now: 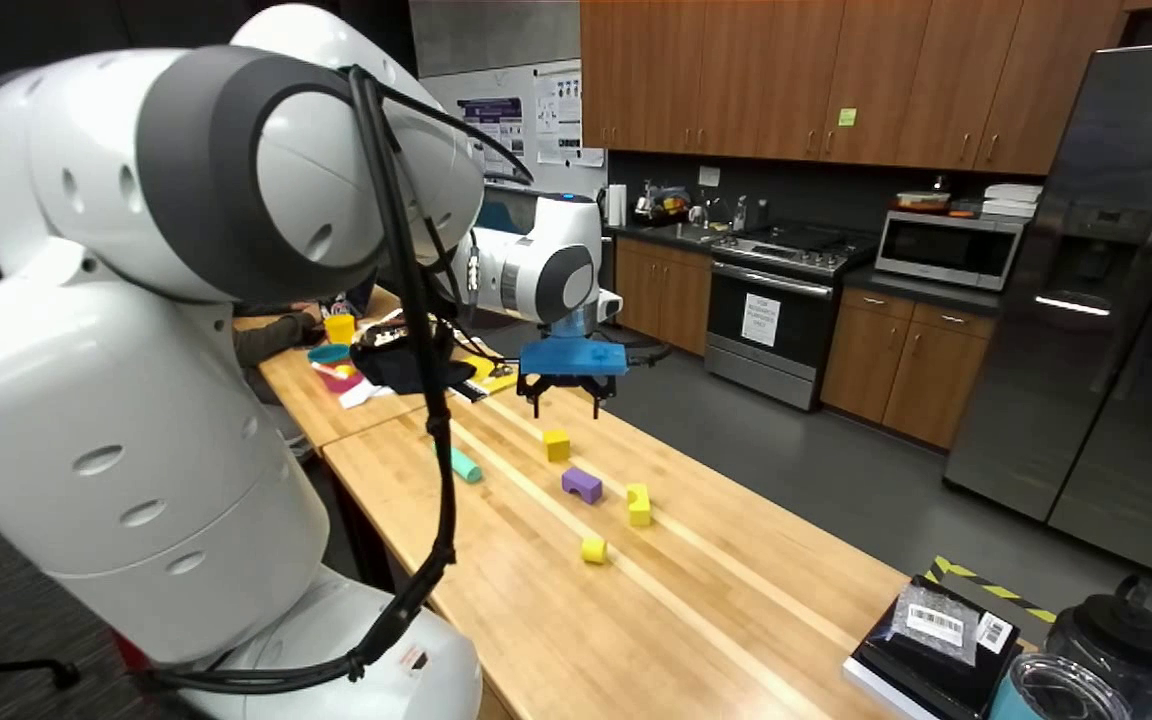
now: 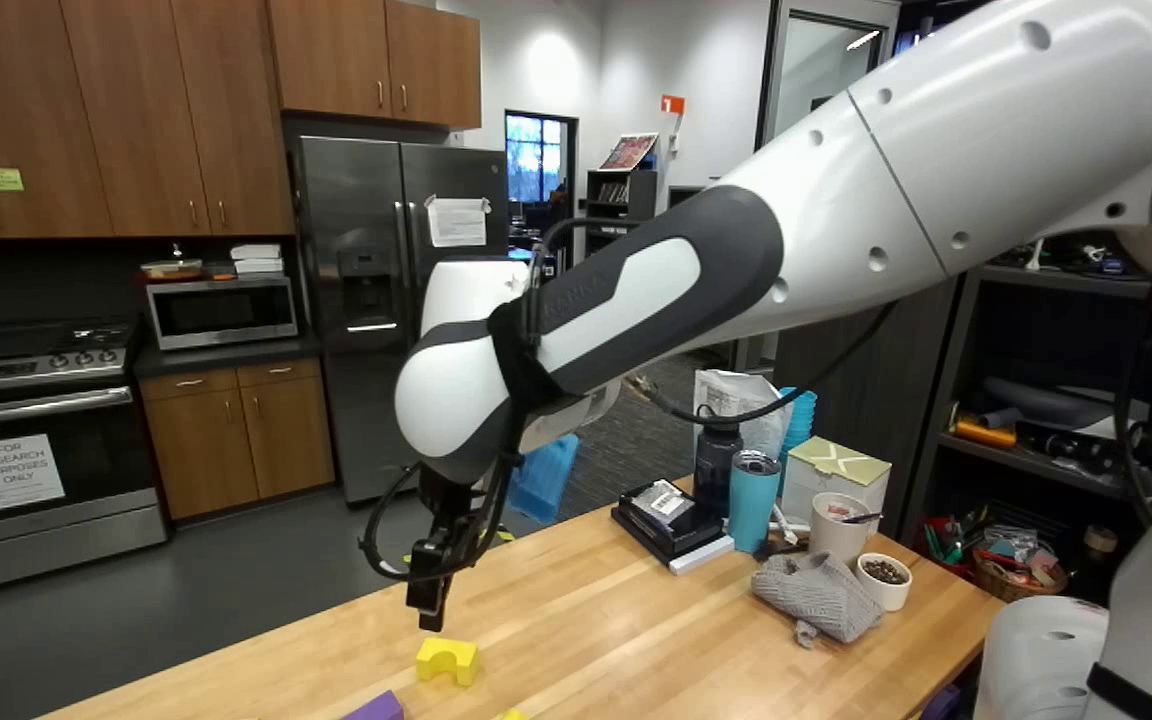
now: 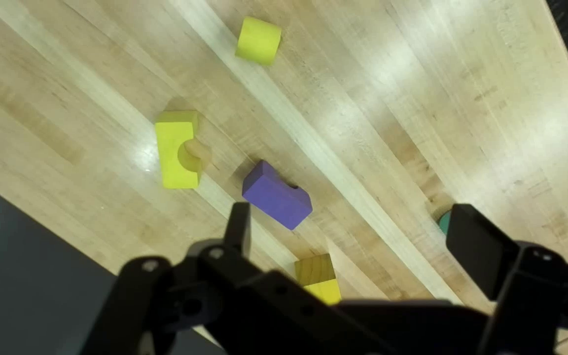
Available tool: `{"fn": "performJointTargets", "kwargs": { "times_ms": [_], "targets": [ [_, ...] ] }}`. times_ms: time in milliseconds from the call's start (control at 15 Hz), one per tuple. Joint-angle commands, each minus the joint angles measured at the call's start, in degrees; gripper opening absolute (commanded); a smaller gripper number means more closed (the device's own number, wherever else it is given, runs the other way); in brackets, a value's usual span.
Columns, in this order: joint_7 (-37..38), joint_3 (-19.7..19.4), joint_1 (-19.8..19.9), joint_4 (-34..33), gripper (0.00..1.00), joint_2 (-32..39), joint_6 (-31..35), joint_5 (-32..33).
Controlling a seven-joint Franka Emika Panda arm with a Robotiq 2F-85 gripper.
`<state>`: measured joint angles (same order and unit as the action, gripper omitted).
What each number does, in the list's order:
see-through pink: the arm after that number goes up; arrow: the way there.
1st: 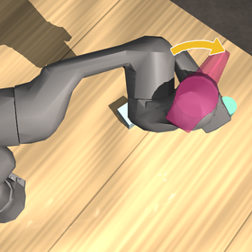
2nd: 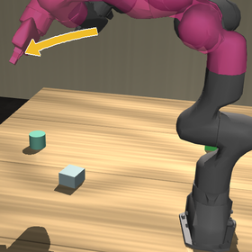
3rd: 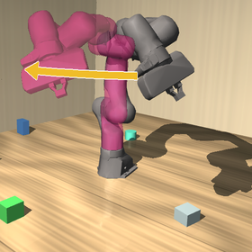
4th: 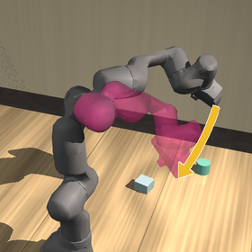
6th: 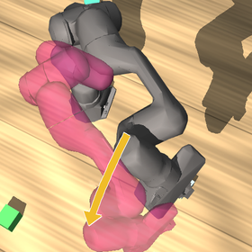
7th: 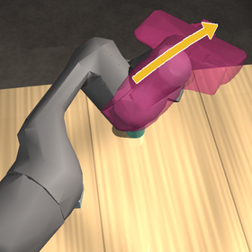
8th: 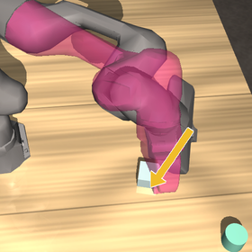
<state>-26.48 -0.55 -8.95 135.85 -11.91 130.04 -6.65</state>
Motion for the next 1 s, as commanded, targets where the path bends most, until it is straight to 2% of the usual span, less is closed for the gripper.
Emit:
{"fn": "performJointTargets", "kwargs": {
  "times_ms": [0,200,933],
  "targets": [
    [-0.1,0.7,0.7,-0.4,1.00,0.4,-0.3,-0.2],
    [-0.1,0.9,0.7,-0.3,1.00,0.5,-0.2,-0.2],
    [-7.0,1.4,3.7,-10.9,1.00,15.6,1.3,4.7]
  ]
}}
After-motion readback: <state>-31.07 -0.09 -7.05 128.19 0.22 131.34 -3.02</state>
